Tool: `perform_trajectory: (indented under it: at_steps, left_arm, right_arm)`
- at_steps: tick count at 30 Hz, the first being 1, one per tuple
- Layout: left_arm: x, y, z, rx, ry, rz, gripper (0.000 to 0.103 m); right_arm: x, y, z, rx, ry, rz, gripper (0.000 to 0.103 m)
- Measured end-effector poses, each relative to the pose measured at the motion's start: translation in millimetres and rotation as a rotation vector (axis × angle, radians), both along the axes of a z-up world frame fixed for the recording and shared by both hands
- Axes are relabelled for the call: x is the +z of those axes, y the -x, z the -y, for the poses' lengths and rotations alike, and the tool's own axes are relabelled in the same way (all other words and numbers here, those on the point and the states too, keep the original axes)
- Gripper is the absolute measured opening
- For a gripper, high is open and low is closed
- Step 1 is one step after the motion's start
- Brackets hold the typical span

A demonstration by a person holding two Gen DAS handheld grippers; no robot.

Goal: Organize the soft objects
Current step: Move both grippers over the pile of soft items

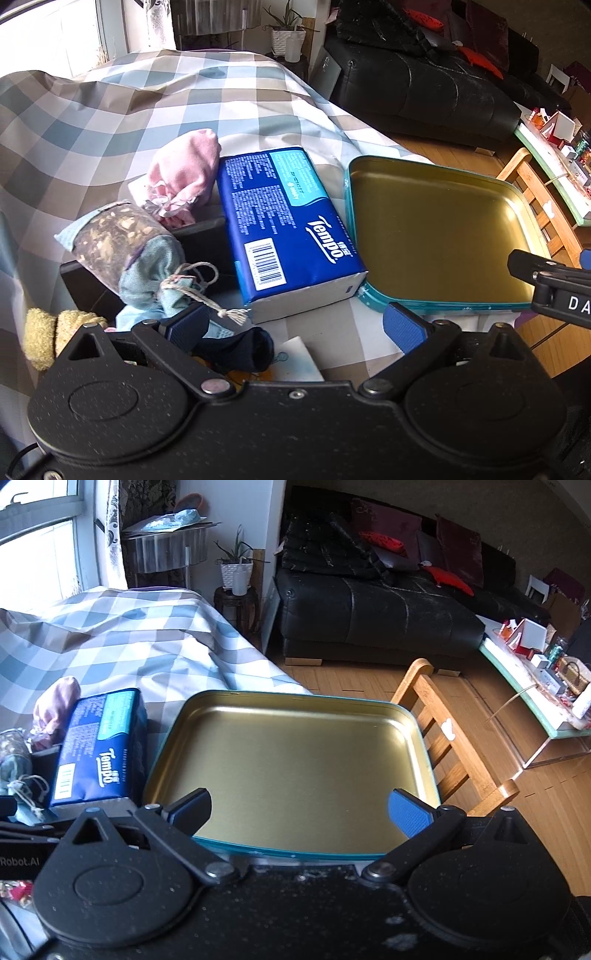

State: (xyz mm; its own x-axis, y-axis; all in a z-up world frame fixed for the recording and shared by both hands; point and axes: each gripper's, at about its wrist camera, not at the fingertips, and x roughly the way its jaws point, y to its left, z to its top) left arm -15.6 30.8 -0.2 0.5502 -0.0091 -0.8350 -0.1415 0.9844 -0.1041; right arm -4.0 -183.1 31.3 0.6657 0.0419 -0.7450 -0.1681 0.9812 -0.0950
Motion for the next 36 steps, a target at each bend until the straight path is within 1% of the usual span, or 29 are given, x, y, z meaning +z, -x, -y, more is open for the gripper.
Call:
perform_trajectory:
  at_steps: [4,9,14,16,20,23,26,30,32,34,36]
  left_arm:
    - [8,1,-11,0.006,-0.011,0.002,0.097]
    - [19,-3,-34,0.027,-0.012,-0.008,0.097]
    - [36,-5,-69,0.08,-0.035,0.005,0.097]
    - [41,-6,-82,0.097,-0.047,-0.002,0.097]
    - [51,-13,-100,0.105,-0.087,-0.016,0.097]
    - [56,-18,-106,0.09,-0.113,-0.02,0.097]
    - [55,-21,-108,0.072,-0.118,-0.023,0.097]
    - [46,-19,-107,0.062,-0.092,-0.028,0.097]
    - [40,-18,-108,0.065,-0.072,-0.043,0.097]
    - [36,-16,-108,0.067,-0.046,-0.059,0.097]
    - [36,-15,-108,0.065,-0.033,-0.07,0.097]
  right_arm:
    - [3,2,-1,0.035,-0.067,-0.03,0.102]
    - [7,7,-4,0.074,-0.132,-0.045,0.102]
    - [2,9,-13,0.12,-0.222,-0.136,0.102]
    - [4,15,-22,0.16,-0.255,-0.148,0.102]
    - [14,33,-45,0.257,-0.226,-0.075,0.102]
    - [18,43,-62,0.32,-0.252,-0.04,0.102]
    - [14,50,-80,0.377,-0.304,-0.057,0.102]
    - [-2,57,-105,0.432,-0.316,-0.12,0.102]
    - [-11,60,-114,0.448,-0.294,-0.148,0.102]
    - [-20,64,-119,0.465,-0.244,-0.144,0.103]
    - [-26,65,-122,0.474,-0.227,-0.152,0.103]
